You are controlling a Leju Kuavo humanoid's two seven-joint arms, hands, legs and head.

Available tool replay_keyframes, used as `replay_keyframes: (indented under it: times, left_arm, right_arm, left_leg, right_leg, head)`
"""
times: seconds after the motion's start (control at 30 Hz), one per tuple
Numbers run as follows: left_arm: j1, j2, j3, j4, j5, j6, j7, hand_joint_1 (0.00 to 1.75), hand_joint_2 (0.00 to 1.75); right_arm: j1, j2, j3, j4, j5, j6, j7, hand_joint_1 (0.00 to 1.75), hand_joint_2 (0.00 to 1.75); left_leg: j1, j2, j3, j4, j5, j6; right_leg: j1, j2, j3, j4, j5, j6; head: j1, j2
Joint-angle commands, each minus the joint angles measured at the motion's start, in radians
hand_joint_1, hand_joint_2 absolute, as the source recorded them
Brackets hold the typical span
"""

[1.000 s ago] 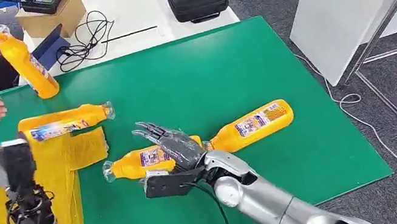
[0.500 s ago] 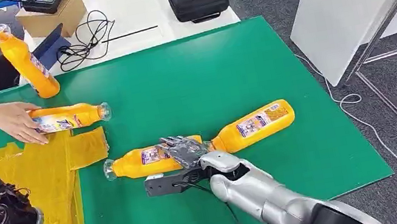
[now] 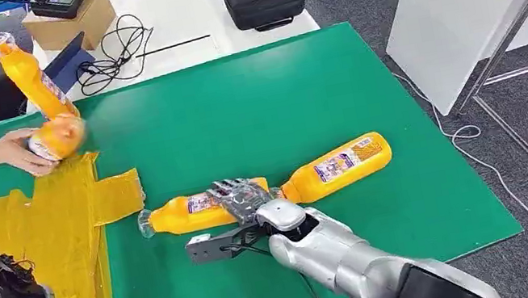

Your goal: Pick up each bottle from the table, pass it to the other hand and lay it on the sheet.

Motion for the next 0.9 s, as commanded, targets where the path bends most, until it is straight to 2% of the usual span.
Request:
replay_keyframes:
  times: [0.03, 0.07, 0.1, 0.23, 0.37, 0.53, 0.6, 0.7, 0.8, 0.83, 0.9]
  left_arm:
    - [-0.015, 0.015, -0.007, 0.017, 0.012, -0.006, 0.001, 0.0, 0.0]
    - [-0.012, 0.016, -0.005, 0.015, 0.015, -0.007, 0.0, 0.0, 0.0]
    - [-0.01, 0.017, -0.002, 0.014, 0.018, -0.008, -0.001, 0.0, 0.0]
    - [0.004, 0.017, -0.004, 0.005, 0.036, -0.025, -0.001, 0.0, 0.0]
    - [0.066, 0.009, -0.014, -0.043, 0.088, -0.062, 0.031, 0.0, 0.0]
    - [0.077, 0.008, -0.012, -0.051, 0.109, -0.076, 0.045, 0.0, 0.0]
    - [0.134, 0.001, -0.012, -0.078, 0.202, -0.144, 0.115, 0.0, 0.0]
    - [0.241, -0.022, -0.024, -0.119, 0.32, -0.235, 0.139, 0.0, 0.0]
    - [0.269, -0.028, -0.037, -0.13, 0.336, -0.246, 0.133, 0.0, 0.0]
    - [0.267, -0.028, -0.04, -0.131, 0.336, -0.246, 0.133, 0.0, 1.75]
    - [0.304, -0.043, -0.059, -0.157, 0.415, -0.29, 0.17, 0.0, 1.75]
  right_arm:
    - [-0.031, 0.01, 0.071, 0.113, 0.06, 0.026, 0.047, 0.0, 1.75]
    - [-0.029, 0.012, 0.073, 0.119, 0.071, 0.033, 0.049, 1.41, 1.75]
    - [-0.028, 0.014, 0.073, 0.124, 0.08, 0.038, 0.05, 1.75, 1.75]
    - [-0.021, 0.014, 0.062, 0.128, 0.095, 0.043, 0.05, 1.75, 1.75]
    - [0.008, -0.008, -0.019, 0.051, 0.077, -0.032, 0.043, 1.75, 1.75]
    - [0.016, -0.009, -0.042, 0.027, 0.061, -0.046, 0.031, 1.75, 1.75]
    - [0.042, -0.018, -0.135, -0.059, -0.033, -0.142, -0.057, 1.75, 1.75]
    - [0.085, -0.051, -0.218, -0.269, -0.173, -0.172, -0.175, 1.75, 1.75]
    - [0.097, -0.069, -0.222, -0.347, -0.193, -0.148, -0.163, 1.75, 1.75]
    - [0.099, -0.069, -0.221, -0.351, -0.193, -0.146, -0.162, 1.75, 1.75]
    - [0.129, -0.067, -0.262, -0.427, -0.286, -0.185, -0.258, 1.75, 1.75]
  left_leg:
    - [0.0, 0.0, 0.005, -0.001, -0.002, -0.001]
    - [0.0, 0.0, 0.004, -0.001, -0.001, -0.001]
    - [0.0, 0.0, 0.003, -0.001, -0.001, 0.0]
    - [0.0, 0.0, 0.003, -0.001, 0.0, 0.0]
    - [0.0, 0.0, 0.006, -0.002, -0.001, 0.0]
    - [0.0, -0.001, 0.004, -0.001, 0.0, 0.0]
    - [0.0, -0.002, 0.007, -0.001, -0.001, -0.001]
    - [-0.001, 0.001, 0.005, -0.001, -0.001, 0.0]
    - [-0.001, 0.002, 0.004, 0.0, -0.002, 0.0]
    - [-0.001, 0.002, 0.003, 0.0, -0.002, 0.0]
    - [0.0, -0.001, 0.002, 0.0, -0.001, 0.0]
  right_leg:
    - [0.0, -0.002, 0.005, 0.0, -0.002, 0.0]
    - [0.0, -0.001, 0.004, -0.001, -0.002, 0.0]
    - [0.0, -0.001, 0.003, -0.001, -0.001, 0.0]
    - [0.0, -0.001, 0.003, -0.001, -0.001, 0.0]
    - [0.0, -0.002, 0.006, -0.002, -0.001, 0.0]
    - [0.0, -0.002, 0.004, -0.001, -0.001, 0.0]
    - [0.001, -0.004, 0.007, -0.001, -0.002, 0.0]
    - [-0.001, 0.0, 0.005, -0.001, -0.001, 0.0]
    - [-0.001, 0.001, 0.004, 0.0, -0.002, 0.0]
    - [0.0, 0.001, 0.002, 0.0, -0.002, 0.0]
    - [0.0, -0.002, 0.002, -0.001, -0.002, 0.0]
  head:
    - [0.0, 0.0]
    - [0.0, 0.0]
    - [0.0, 0.0]
    - [0.0, 0.0]
    - [0.0, 0.0]
    - [0.0, 0.0]
    - [0.0, 0.0]
    - [0.0, 0.0]
    - [0.0, 0.0]
    - [0.0, 0.0]
    - [0.0, 0.0]
